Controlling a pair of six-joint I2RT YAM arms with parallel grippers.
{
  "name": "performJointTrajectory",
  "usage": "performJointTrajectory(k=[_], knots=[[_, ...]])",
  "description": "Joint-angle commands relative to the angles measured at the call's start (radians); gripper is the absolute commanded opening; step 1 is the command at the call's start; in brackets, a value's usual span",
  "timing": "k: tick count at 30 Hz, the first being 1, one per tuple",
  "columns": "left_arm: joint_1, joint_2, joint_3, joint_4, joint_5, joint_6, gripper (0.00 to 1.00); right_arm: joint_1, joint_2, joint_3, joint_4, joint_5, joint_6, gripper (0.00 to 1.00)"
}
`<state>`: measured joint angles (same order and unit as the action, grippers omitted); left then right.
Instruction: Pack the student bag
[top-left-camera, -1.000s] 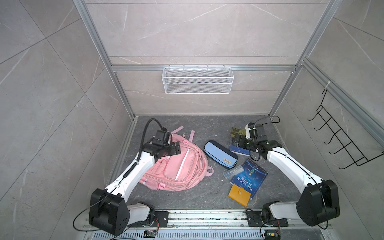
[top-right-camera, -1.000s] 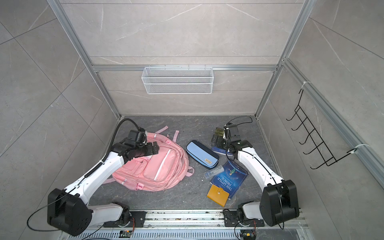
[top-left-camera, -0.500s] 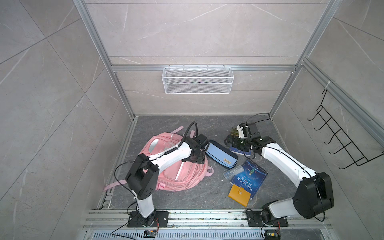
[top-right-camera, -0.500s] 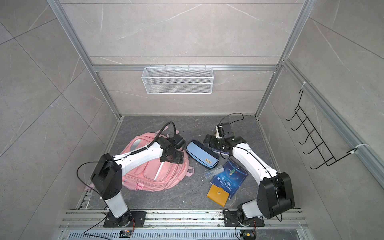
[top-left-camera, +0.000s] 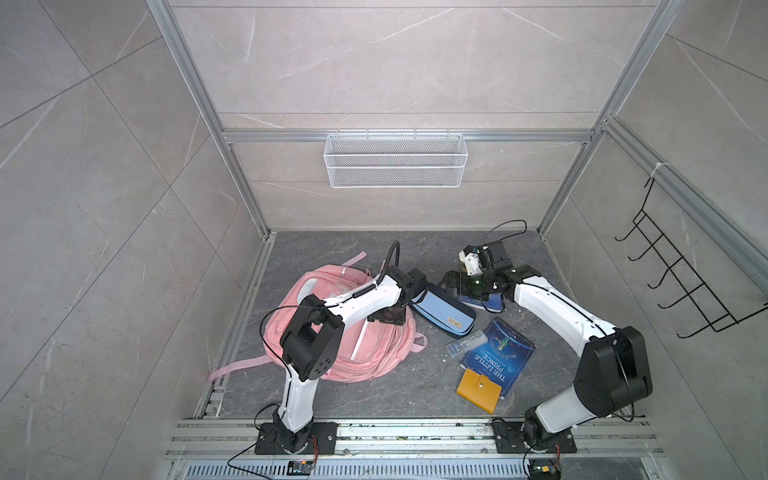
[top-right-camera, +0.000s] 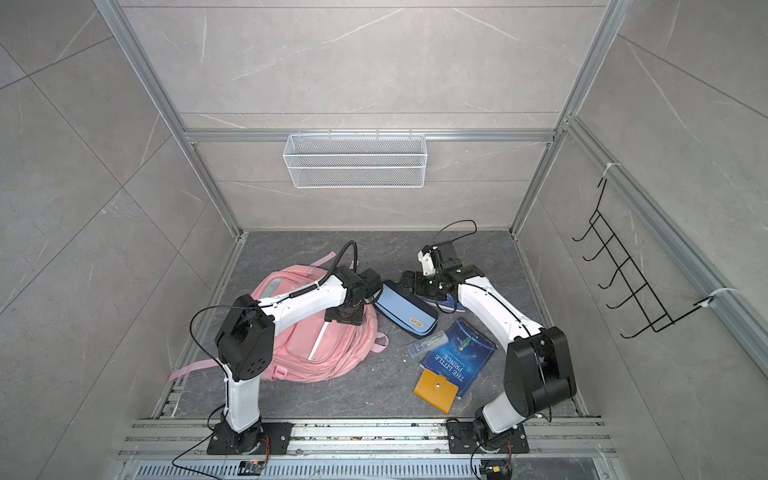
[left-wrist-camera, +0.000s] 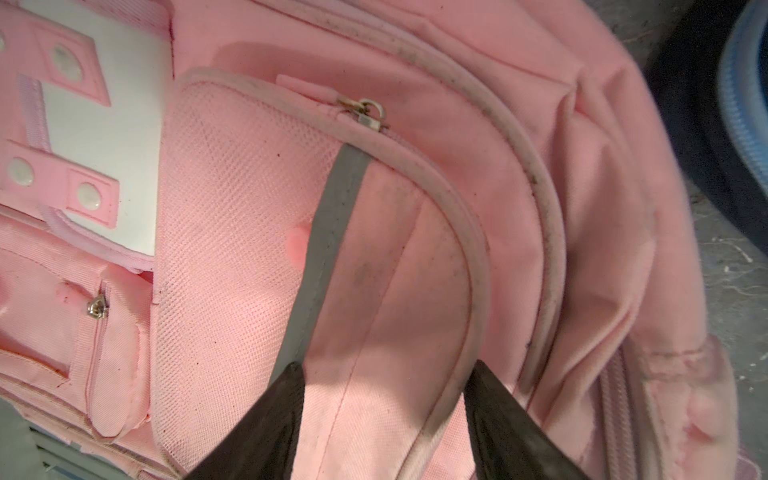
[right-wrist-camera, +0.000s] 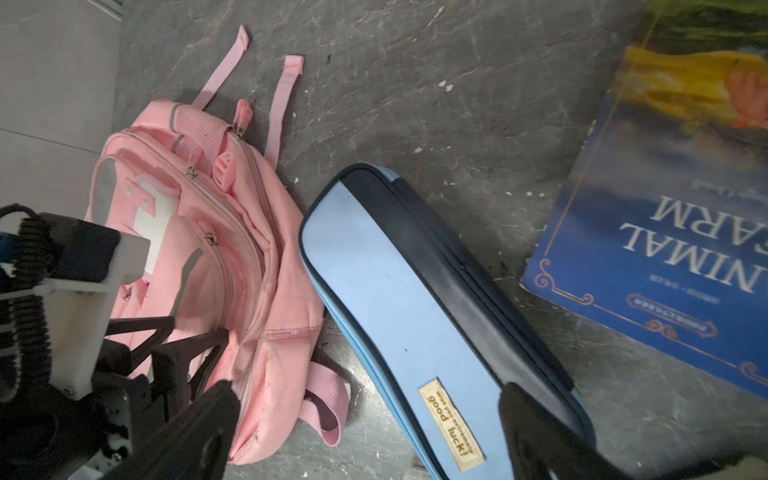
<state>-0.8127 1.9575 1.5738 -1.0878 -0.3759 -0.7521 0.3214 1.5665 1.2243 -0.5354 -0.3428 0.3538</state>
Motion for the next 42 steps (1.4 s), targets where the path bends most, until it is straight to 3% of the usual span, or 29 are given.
performJointTrajectory(k=[1,11,18,20,26,33,38,42], knots=[[0.006,-0.112,-0.024,0.014,0.04,0.006,0.66,0.003,0.024,0.059,-0.047,-0.066,-0.041,1.0],[0.067,-0.026,-0.087,0.121,0.12,0.138,0.67,0.03,0.061,0.106,-0.038,0.018,0.092,1.0],[0.133,-0.056,-0.224,0.224,0.166,0.187,0.65,0.079,0.099,0.127,-0.063,-0.01,0.152,0.99],[0.16,-0.093,-0.262,0.263,0.181,0.2,0.58,0.101,0.114,0.127,-0.058,-0.031,0.155,0.99],[0.194,-0.22,-0.359,0.389,0.241,0.266,0.01,0.168,0.209,0.122,0.025,-0.148,0.189,0.95],[0.192,-0.383,-0.432,0.457,0.293,0.327,0.0,0.202,0.362,0.217,0.103,-0.232,0.214,0.82],[0.192,-0.613,-0.553,0.542,0.361,0.406,0.0,0.201,0.489,0.351,0.09,-0.288,0.179,0.81],[0.192,-0.728,-0.585,0.493,0.368,0.458,0.0,0.205,0.569,0.408,0.146,-0.402,0.203,0.8]])
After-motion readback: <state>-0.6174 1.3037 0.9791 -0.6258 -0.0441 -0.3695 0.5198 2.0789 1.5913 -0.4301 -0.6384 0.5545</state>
